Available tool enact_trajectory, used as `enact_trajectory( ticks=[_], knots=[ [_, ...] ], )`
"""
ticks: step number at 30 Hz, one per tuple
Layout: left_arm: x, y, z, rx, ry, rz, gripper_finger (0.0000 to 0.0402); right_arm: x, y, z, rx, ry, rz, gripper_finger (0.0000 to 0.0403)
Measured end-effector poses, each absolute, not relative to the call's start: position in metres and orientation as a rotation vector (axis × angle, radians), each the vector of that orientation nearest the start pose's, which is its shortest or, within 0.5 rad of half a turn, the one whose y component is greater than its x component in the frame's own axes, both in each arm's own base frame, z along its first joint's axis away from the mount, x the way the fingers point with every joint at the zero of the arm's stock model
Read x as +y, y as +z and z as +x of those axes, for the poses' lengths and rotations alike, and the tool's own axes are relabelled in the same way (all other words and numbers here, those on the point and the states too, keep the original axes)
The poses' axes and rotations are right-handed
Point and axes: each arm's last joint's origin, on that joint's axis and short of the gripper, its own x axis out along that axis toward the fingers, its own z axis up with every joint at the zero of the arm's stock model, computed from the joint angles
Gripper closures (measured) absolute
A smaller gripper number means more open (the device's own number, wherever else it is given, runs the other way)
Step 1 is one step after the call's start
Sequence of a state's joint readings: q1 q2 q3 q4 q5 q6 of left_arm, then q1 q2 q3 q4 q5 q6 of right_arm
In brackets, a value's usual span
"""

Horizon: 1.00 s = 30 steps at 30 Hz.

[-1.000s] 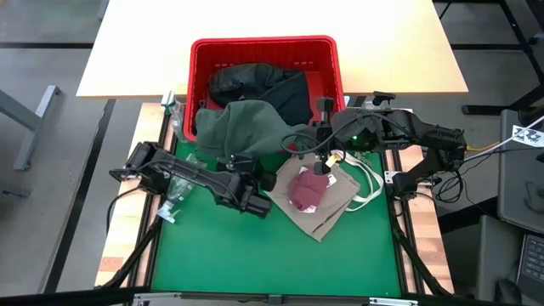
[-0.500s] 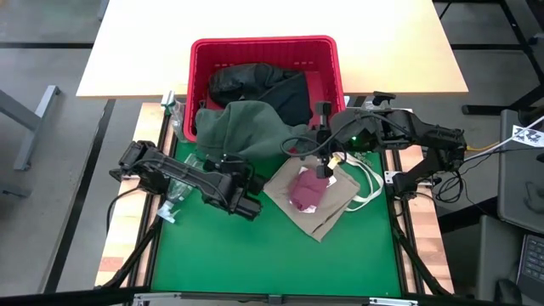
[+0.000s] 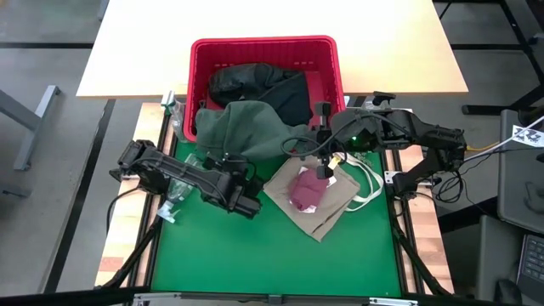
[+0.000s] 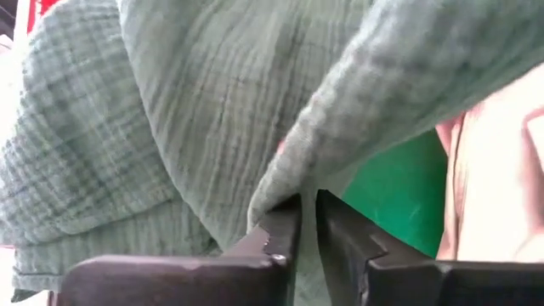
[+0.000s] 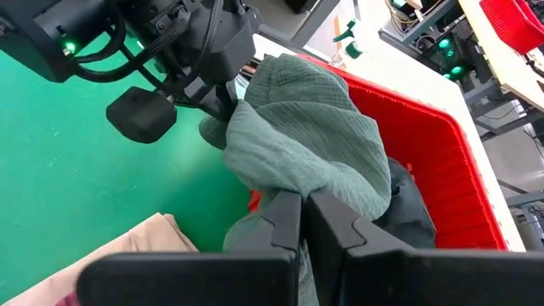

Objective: Fold laundry
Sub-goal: Fold the green polo shirt

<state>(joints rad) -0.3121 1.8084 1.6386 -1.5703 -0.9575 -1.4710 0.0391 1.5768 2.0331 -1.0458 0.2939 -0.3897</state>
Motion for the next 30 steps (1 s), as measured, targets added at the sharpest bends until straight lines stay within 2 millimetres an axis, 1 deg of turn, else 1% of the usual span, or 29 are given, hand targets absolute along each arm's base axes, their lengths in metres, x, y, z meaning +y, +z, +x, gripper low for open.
enact_trajectory(
  ticks=[3,7,12,16,21,30],
  knots=[
    [-0.075,0.294,0.311,0.744,1.212,-0.145,0.0342,0.003,0.476,0.295,0.626,-0.131,-0.474,0.0391],
    [-0.073,0.294,0.312,0.764,1.209,-0.132,0.0298,0.003,0.476,0.295,0.626,-0.131,-0.474,0.0391],
    [-0.068,0.291,0.313,0.849,1.214,-0.209,0.0242,0.003,0.476,0.295,0.626,-0.131,-0.474,0.0391],
    [-0.063,0.290,0.313,0.893,1.216,-0.230,0.0213,0.003,0.476,0.294,0.627,-0.131,-0.475,0.0391],
    [-0.054,0.290,0.315,0.912,1.225,-0.215,0.0198,0.003,0.476,0.294,0.629,-0.130,-0.475,0.0391],
    [-0.035,0.291,0.318,0.898,1.285,-0.229,0.0203,0.003,0.476,0.294,0.630,-0.131,-0.475,0.0391]
  ],
)
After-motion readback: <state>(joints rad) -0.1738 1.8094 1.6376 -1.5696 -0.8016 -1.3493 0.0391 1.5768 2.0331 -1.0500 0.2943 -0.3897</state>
